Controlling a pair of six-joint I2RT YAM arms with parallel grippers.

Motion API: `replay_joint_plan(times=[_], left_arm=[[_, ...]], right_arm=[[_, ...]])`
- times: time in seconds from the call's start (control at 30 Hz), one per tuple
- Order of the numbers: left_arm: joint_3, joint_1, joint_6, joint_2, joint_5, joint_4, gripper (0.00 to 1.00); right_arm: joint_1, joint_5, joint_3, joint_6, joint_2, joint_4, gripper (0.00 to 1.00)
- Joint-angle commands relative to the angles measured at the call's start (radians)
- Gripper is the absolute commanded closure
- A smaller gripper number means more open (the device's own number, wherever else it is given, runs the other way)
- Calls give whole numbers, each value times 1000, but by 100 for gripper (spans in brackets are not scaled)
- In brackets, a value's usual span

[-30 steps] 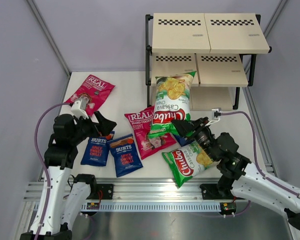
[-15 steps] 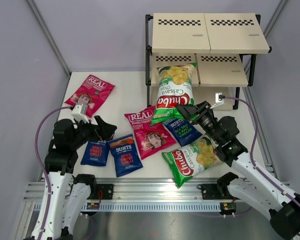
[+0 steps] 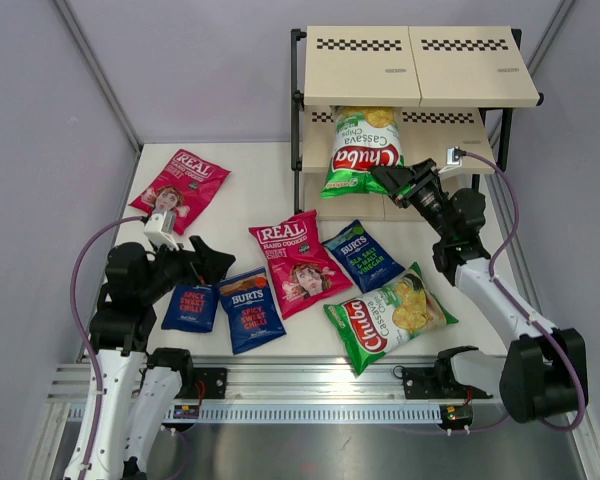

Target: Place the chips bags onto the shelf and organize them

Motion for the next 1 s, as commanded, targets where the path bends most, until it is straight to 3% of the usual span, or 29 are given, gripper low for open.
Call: replay_joint_plan(times=[0.0, 0.6, 0.83, 0.97], left_arm=[[-5, -5, 18, -16, 30, 55, 1], [-21, -13, 13, -45, 42, 65, 1], [-24, -13, 13, -57, 30, 67, 1], [-25, -13, 12, -60, 33, 68, 1]], right_arm=[[-34, -119, 79, 74, 84, 180, 81], [-76, -141, 341, 41, 487, 222, 77], [-74, -126, 447, 26, 573, 174, 68], [-74, -80, 458, 3, 550, 75, 55]])
